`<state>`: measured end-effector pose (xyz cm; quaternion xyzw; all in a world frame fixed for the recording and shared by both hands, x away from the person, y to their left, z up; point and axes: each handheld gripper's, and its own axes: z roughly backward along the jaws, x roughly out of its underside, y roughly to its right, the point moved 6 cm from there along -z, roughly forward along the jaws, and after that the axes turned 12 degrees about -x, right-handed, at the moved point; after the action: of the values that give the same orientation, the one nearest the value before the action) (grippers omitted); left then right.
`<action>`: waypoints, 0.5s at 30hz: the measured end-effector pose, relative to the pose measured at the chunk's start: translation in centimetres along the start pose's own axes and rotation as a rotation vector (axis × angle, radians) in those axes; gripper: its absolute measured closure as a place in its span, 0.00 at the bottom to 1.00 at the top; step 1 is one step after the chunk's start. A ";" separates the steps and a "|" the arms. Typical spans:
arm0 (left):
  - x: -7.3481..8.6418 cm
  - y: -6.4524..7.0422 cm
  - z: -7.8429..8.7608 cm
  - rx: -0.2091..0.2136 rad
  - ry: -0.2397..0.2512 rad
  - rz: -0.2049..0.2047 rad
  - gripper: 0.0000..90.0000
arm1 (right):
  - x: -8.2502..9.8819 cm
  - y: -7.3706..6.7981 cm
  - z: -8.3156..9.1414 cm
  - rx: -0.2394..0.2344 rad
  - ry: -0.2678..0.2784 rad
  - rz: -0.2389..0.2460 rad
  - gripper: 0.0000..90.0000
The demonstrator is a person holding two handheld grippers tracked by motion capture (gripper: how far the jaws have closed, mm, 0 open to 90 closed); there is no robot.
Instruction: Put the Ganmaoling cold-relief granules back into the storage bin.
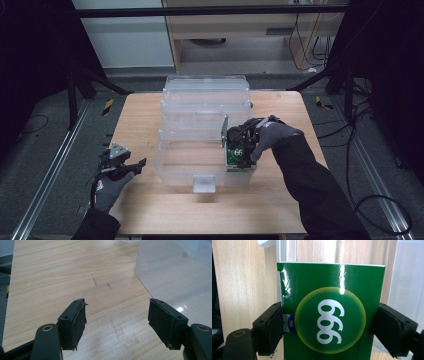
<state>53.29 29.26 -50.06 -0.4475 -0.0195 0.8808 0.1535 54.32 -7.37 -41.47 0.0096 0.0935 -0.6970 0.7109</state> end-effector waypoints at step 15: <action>0.1 0.0 -0.1 0.001 -0.002 0.002 0.33 | -0.1 0.5 -1.6 -0.010 -0.026 0.002 0.19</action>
<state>53.31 29.26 -50.17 -0.4465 -0.0188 0.8814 0.1529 54.62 -7.04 -43.12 -0.0028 0.0876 -0.6957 0.7129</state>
